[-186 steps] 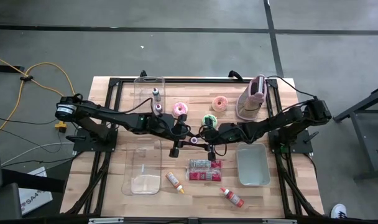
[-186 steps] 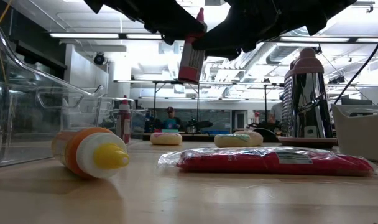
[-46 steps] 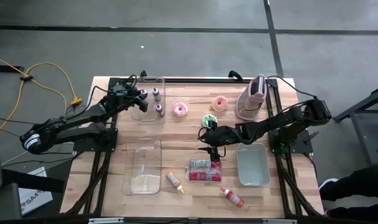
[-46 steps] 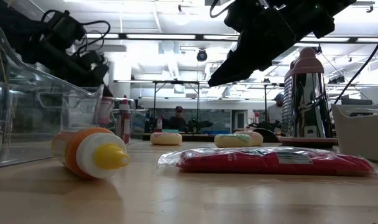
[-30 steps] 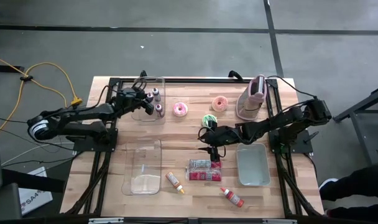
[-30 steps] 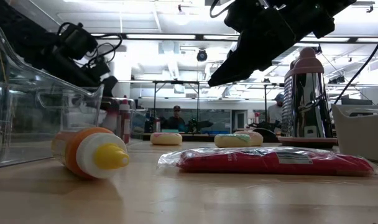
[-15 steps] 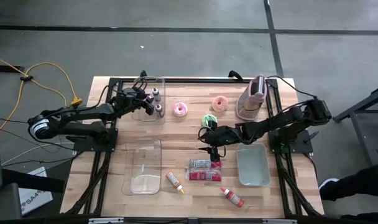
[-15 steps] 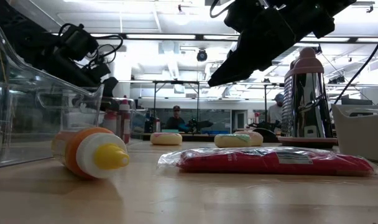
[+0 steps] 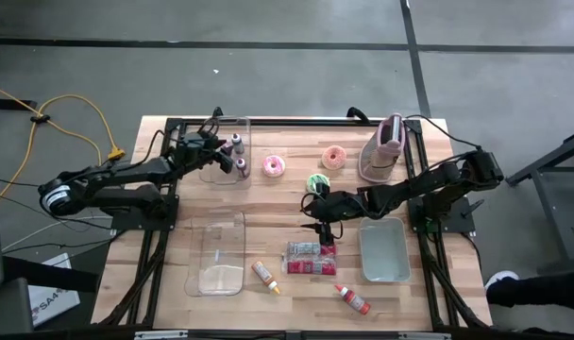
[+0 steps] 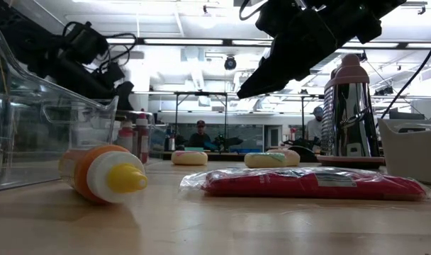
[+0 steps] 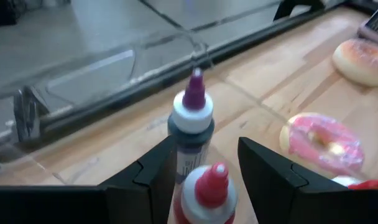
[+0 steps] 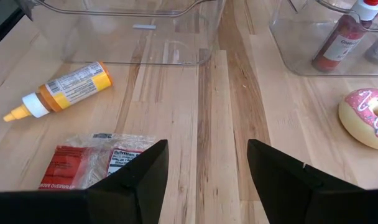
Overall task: Pick & Place Food Item
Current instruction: Put the yellow food coloring bottle into the top transparent bin
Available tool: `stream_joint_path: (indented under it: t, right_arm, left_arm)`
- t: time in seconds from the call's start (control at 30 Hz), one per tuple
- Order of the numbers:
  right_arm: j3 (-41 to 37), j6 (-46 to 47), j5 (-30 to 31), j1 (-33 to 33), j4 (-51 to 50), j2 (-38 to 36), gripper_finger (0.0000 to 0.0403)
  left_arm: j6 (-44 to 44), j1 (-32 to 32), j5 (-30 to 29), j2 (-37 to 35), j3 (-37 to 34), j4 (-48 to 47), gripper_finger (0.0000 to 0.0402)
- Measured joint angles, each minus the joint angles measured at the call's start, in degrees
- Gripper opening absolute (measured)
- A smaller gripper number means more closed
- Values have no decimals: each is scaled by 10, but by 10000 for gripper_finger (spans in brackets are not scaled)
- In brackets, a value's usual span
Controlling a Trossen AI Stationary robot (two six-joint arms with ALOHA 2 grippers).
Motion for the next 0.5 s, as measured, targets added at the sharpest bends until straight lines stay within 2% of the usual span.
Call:
stream_joint_path:
  t: [0.3,0.5]
  right_arm:
    - [0,0,0,0,0,0,207]
    - [0,0,0,0,0,0,207]
  left_arm:
    - [16,0,18,-97,1,-20,166]
    - [25,0,38,-129,1,-53,166]
